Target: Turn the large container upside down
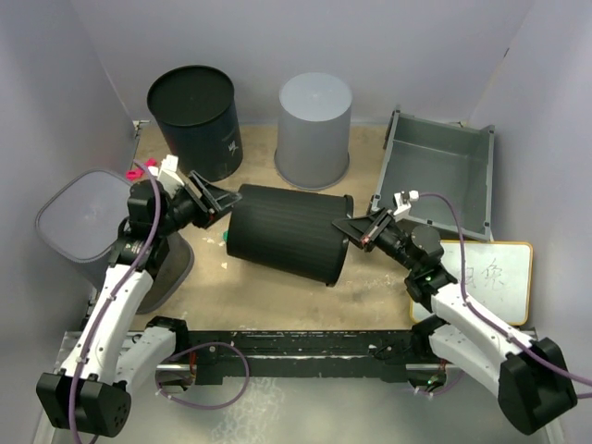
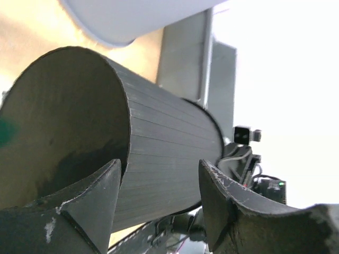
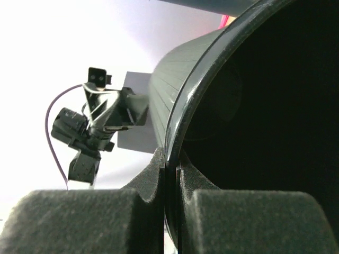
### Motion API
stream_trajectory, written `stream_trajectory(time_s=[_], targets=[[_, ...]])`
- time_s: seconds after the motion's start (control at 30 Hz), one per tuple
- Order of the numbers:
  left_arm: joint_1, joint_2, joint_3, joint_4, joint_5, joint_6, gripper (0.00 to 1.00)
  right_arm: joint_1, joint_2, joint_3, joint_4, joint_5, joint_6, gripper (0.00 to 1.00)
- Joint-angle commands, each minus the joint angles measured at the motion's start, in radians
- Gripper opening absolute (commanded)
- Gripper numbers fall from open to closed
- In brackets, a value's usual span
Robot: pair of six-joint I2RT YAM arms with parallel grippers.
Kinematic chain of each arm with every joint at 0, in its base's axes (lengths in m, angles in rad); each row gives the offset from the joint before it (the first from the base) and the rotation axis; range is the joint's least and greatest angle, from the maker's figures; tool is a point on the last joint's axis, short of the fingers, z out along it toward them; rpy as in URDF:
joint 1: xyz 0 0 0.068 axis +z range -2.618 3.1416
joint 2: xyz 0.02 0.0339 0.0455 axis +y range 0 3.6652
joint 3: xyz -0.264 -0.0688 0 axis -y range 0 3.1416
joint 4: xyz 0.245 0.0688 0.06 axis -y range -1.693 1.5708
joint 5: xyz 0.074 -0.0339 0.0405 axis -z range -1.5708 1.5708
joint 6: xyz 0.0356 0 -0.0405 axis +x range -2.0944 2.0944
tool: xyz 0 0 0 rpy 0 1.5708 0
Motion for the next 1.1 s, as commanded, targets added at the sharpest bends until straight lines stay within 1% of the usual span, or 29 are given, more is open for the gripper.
stream_trajectory(time_s=[0.0,0.07,0.17,0.3,0.43,0.63,0.77,0.9,1.03,1.07], targets=[[-0.045,-0.033,0.129,0.218,0.268,-0.154,0.56,0.040,0.084,0.004,0.185,-0.121,0.074,0.00],[-0.047,-0.033,0.152,0.250,0.273,-0.180,0.56,0.047,0.110,0.008,0.234,-0.119,0.091,0.00],[-0.047,-0.033,0.193,0.277,0.276,-0.206,0.56,0.071,0.137,0.002,0.264,-0.105,0.111,0.00],[-0.047,-0.032,0.205,0.306,0.284,-0.232,0.56,0.128,0.158,-0.035,0.292,-0.070,0.134,0.04],[-0.048,-0.030,0.190,0.340,0.284,-0.260,0.56,0.190,0.190,-0.083,0.324,-0.039,0.149,0.07],[-0.057,-0.031,0.124,0.459,0.276,-0.339,0.56,0.215,0.253,-0.168,0.384,-0.038,0.145,0.10],[-0.074,-0.030,0.108,0.485,0.265,-0.354,0.56,0.221,0.305,-0.215,0.432,-0.049,0.144,0.17],[-0.096,-0.032,0.100,0.480,0.247,-0.341,0.56,0.224,0.354,-0.243,0.455,-0.062,0.135,0.27],[-0.121,-0.035,0.093,0.480,0.226,-0.335,0.56,0.224,0.396,-0.260,0.483,-0.076,0.136,0.49],[-0.125,-0.034,0.093,0.479,0.223,-0.331,0.56,0.225,0.402,-0.263,0.484,-0.079,0.135,0.51]])
